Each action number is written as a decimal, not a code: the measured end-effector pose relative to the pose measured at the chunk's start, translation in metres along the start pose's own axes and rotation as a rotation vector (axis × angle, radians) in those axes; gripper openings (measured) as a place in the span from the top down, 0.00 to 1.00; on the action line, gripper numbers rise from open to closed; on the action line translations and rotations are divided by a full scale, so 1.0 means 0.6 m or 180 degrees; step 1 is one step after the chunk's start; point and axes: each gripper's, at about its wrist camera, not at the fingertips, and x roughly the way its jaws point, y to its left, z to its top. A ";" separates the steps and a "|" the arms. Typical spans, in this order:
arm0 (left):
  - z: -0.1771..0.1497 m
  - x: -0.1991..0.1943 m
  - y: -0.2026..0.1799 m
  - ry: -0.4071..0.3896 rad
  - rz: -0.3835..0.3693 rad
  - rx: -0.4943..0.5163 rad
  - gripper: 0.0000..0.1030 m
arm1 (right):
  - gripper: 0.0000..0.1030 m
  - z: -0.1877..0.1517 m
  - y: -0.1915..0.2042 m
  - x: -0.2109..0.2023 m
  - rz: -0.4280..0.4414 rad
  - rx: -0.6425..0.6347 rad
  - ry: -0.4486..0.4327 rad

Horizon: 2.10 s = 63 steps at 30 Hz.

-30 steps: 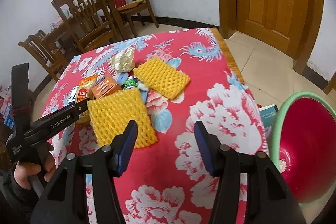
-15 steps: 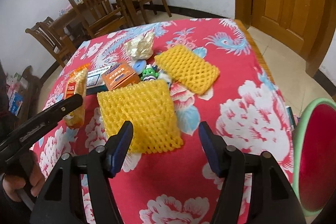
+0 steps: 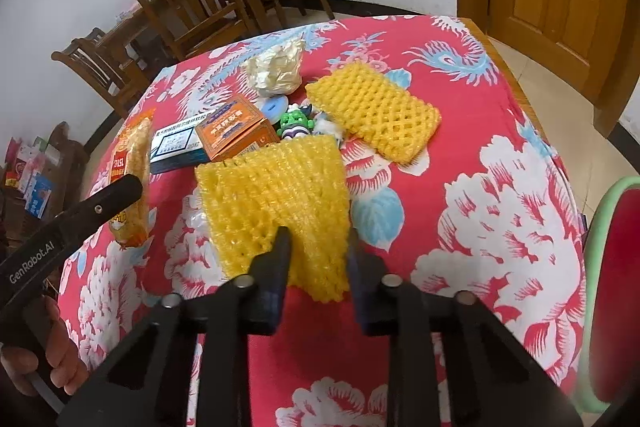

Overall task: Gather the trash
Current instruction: 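Grasp the snack bag with the left gripper while the right gripper grasps a yellow foam net, then lift and carry the snack bag and yellow foam net over the red bucket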

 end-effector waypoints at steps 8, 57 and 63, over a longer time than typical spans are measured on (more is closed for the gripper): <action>-0.002 -0.009 -0.003 -0.0019 0.0004 -0.0005 0.62 | 0.88 -0.012 0.010 -0.032 0.0048 -0.0068 -0.0098; -0.024 -0.096 -0.169 -0.0214 -0.0436 0.0473 0.62 | 0.88 -0.057 -0.120 -0.267 -0.0106 0.0310 -0.1004; -0.031 -0.099 -0.204 -0.0195 -0.0529 0.0590 0.62 | 0.88 -0.067 -0.149 -0.291 -0.0185 0.0408 -0.1094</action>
